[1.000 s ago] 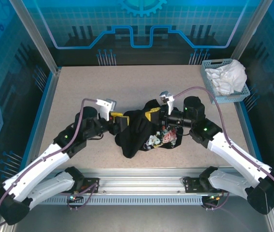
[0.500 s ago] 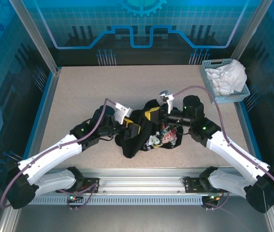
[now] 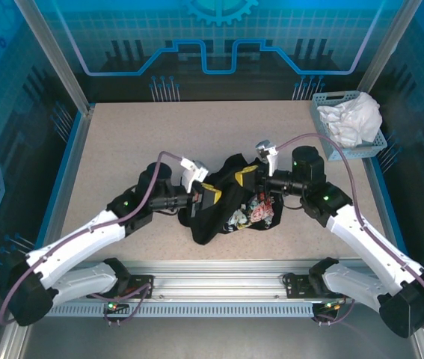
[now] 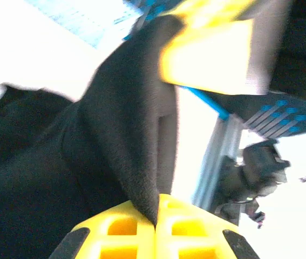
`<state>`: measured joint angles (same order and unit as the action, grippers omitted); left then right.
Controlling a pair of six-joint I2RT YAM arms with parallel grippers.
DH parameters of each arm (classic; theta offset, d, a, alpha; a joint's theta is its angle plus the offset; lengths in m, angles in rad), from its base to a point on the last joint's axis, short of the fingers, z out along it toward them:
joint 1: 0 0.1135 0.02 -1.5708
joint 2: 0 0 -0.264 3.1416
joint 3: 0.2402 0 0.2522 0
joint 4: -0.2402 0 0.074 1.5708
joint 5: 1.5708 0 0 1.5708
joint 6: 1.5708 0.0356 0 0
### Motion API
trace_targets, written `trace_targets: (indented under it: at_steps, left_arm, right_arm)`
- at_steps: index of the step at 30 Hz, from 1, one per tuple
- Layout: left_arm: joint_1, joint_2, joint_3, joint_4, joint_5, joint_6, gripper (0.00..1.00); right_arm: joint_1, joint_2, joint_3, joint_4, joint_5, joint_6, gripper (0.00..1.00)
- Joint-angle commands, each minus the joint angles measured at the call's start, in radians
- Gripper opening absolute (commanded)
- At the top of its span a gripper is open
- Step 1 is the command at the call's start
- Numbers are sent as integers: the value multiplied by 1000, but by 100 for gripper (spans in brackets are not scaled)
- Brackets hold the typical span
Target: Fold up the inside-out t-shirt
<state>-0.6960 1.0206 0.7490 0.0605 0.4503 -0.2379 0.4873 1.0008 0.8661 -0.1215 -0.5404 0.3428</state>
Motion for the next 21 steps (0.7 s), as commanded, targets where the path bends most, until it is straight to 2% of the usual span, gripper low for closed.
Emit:
trace_targets:
  at_steps: [1,4,7,13,17,21]
  left_arm:
    - [-1,-67,-49,225,200,-10,0]
    - [-1,-80,-34,147,150,51,0]
    - [0,-80,-10,50,52,105,0]
    - [20,-72,-7,13,-128,88,0]
    - [35,-43,21,-67,-319,66,0]
    - [34,-12,48,-108,-343,74,0]
  right_arm:
    - [-15,-32,60,-61,-57,-67,3]
    - [-35,-51,81,-87,-85,-77,2]
    - [-60,-67,89,-100,-159,-73,0]
    - [-119,-123,100,-147,-245,-71,0]
    - [-150,-150,74,-62,-303,-5,0]
    - [-147,-121,42,45,-352,66,0]
